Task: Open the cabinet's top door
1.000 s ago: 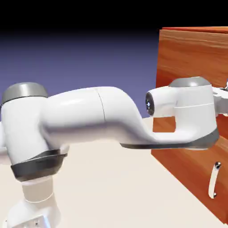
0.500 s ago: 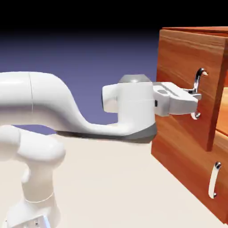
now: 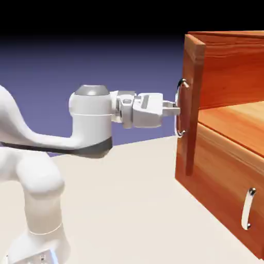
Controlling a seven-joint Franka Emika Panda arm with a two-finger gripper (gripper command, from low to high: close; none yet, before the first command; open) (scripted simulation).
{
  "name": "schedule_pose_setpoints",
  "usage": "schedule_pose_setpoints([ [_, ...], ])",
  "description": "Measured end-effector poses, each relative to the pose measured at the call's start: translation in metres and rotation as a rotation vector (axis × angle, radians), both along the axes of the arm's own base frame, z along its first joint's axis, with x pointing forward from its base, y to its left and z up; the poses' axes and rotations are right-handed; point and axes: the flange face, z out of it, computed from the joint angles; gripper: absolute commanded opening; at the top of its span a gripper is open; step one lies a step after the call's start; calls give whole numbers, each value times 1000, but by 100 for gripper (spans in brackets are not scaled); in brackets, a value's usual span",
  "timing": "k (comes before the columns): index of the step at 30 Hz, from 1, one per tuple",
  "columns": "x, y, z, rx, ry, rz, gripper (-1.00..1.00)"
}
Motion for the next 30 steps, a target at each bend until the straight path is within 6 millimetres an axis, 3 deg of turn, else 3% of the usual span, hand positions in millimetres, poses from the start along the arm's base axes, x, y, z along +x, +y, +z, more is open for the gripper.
schedule_pose_setpoints([
  [12, -50, 69, 0, 1, 0, -167, -100],
  [30, -101, 179, 0, 1, 0, -408, -100],
])
